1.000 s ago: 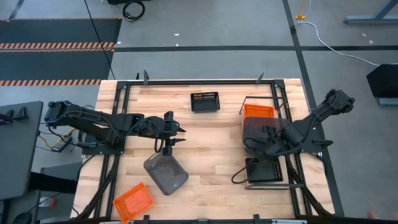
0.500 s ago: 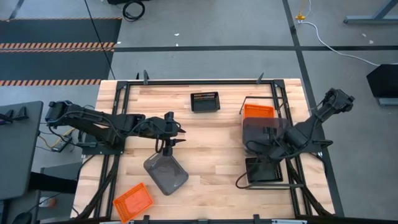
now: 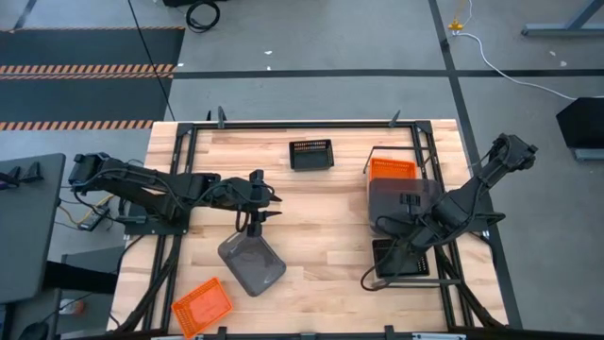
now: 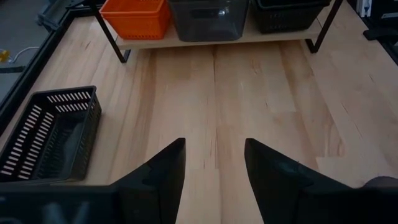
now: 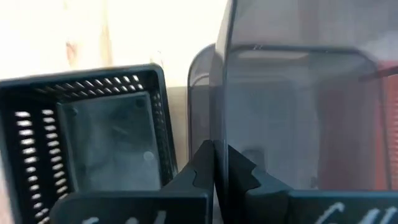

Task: Stack baskets on shelf by color
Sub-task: Stack the top black transparent bin on top of the black transparent bin on the shelf

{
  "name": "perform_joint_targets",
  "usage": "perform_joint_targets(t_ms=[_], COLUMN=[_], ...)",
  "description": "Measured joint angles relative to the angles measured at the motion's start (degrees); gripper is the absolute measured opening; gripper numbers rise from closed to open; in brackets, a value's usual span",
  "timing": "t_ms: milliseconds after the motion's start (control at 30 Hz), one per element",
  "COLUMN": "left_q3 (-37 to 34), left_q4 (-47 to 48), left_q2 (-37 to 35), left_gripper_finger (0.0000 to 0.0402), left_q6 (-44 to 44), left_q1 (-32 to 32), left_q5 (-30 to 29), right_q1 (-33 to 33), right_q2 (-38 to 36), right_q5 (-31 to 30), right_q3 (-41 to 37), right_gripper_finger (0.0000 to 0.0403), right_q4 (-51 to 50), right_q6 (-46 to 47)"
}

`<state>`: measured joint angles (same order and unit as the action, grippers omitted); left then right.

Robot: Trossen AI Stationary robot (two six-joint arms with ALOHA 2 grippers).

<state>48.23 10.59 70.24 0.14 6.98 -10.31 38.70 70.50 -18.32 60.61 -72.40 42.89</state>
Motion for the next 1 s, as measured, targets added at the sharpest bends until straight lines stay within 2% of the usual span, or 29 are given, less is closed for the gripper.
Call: perform_joint_targets(t_ms=[300, 733, 867, 1000], left_q3=[0.0, 0.0, 0.0, 0.0], left_q4=[0.0, -0.01, 0.0, 0.0], left_q2=[0.0, 0.0, 0.0, 0.0], left_gripper_finger=[0.0172, 0.0172, 0.0172, 0.0172], left_q6=[0.0, 0.0, 0.0, -0.02], left_q1=[0.37, 0.37, 0.38, 0.37], left_q5=[0.0, 0.0, 0.0, 0.0], right_q1=[-0.04, -0.02, -0.02, -0.02], right_q2=[0.09, -1.15, -1.36, -1.6], right_q5=[2.05, 2.12, 2.87, 2.2], right_q3=[-7.21, -7.4, -7.4, -7.4], right_gripper_finger=[0.0019, 0.003, 0.0047, 0.0081], right_q4=[3.51, 4.13, 3.93, 3.88], right_q6=[0.09, 0.09, 0.09, 0.89])
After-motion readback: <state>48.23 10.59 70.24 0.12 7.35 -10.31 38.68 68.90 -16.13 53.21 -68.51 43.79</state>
